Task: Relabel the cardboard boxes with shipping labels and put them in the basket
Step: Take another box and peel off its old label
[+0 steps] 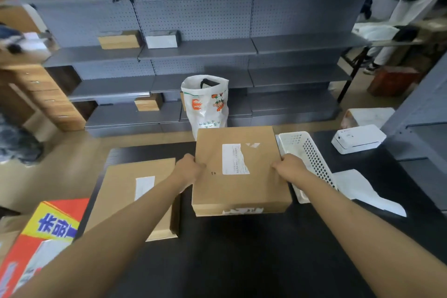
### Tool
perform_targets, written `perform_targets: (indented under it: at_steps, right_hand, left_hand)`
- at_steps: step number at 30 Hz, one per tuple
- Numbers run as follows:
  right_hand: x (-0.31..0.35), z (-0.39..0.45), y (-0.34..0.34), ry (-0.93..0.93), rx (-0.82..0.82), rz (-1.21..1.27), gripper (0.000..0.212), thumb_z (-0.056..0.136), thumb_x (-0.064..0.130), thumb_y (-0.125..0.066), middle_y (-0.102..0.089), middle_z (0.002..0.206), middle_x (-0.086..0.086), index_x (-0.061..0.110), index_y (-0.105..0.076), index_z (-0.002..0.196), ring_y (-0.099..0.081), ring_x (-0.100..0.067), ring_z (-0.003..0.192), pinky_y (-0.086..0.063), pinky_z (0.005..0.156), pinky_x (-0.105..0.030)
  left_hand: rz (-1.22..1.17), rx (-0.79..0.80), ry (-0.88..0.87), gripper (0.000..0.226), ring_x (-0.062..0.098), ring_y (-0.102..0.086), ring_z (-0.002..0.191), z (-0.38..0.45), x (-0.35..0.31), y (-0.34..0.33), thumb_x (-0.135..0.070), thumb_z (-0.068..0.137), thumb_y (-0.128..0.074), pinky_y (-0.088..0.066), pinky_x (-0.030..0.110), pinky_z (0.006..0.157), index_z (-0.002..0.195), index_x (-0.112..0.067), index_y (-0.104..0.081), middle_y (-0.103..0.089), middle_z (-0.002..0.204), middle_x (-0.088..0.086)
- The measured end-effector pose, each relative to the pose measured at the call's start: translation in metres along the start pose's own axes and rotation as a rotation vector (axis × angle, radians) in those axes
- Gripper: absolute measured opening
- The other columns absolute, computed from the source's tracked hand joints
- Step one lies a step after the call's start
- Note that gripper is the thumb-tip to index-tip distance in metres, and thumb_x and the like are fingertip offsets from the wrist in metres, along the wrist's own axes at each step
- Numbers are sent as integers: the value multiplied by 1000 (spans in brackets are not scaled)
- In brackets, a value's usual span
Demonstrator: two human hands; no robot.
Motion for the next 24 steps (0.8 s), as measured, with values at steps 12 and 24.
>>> perform_targets:
  at_steps: [12, 24]
  right_hand:
    - [-70, 31, -33, -84, 122, -6, 35, 95, 30, -47, -62, 113, -13, 7, -56, 120, -59, -26, 99, -46, 77, -33]
    - [-96, 43, -69, -152, 110, -16, 52, 95, 26, -51, -53, 133, -15, 8, -38, 141, -54, -30, 116, -46, 92, -40]
  left_hand:
    - [-23, 34, 126, 36, 20, -52, 100, -5, 27, -73, -25, 97, -49, -43, 29, 79, 128, -6, -45, -55, 124, 9]
    - [-113, 109, 179, 49, 23, -56, 111, 5, 55, -108, -30, 94, -58, -52, 35, 89, 132, -8, -36, -51, 130, 8]
Point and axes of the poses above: each hand's wrist, its own z-axis towards the middle knuckle, its own y-axis out of the back of the hand, x = y × z, the point moved 4 cm from there along z, towards the middle knuckle
